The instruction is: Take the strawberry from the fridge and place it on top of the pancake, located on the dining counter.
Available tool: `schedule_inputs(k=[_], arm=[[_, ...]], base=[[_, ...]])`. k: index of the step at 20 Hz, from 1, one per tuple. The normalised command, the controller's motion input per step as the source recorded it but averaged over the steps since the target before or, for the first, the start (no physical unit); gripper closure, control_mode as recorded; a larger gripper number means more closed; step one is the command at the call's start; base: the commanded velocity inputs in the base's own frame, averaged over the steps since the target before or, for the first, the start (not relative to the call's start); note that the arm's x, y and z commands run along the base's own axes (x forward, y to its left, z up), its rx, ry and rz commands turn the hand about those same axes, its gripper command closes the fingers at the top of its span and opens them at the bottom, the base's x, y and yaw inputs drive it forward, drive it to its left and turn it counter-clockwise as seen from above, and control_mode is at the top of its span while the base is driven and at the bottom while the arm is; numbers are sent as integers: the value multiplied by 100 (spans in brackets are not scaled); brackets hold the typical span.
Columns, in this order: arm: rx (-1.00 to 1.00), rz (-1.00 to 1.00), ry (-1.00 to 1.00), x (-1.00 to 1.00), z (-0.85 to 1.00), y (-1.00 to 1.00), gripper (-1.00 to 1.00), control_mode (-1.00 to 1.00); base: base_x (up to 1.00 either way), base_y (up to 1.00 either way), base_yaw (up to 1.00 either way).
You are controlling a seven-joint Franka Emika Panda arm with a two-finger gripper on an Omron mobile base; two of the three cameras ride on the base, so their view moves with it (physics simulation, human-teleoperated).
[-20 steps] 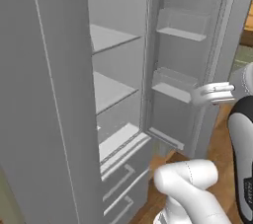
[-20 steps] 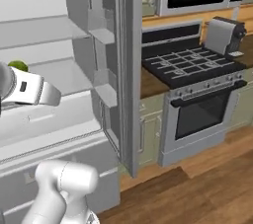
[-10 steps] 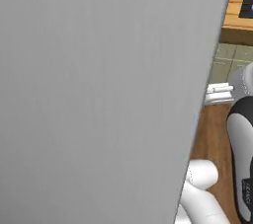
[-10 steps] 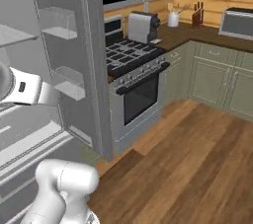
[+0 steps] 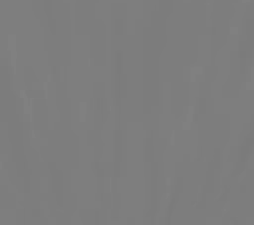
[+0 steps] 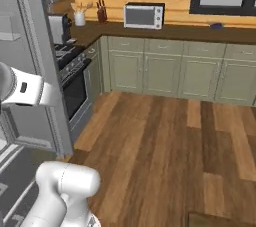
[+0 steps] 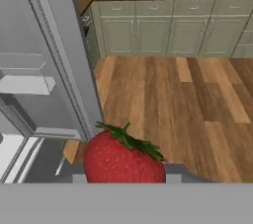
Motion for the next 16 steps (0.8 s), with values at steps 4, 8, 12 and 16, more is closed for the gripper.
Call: schedule_inputs(k=[4,8,12,16], arm=[[0,0,0,0,0,0,100,100],[0,0,0,0,0,0,100,100],[0,0,0,0,0,0,100,100],[0,0,0,0,0,0,100,100]], base=[[-79,-33,-57],[-98,-35,-52],[-94,-50,-49],[-62,-86,-36]])
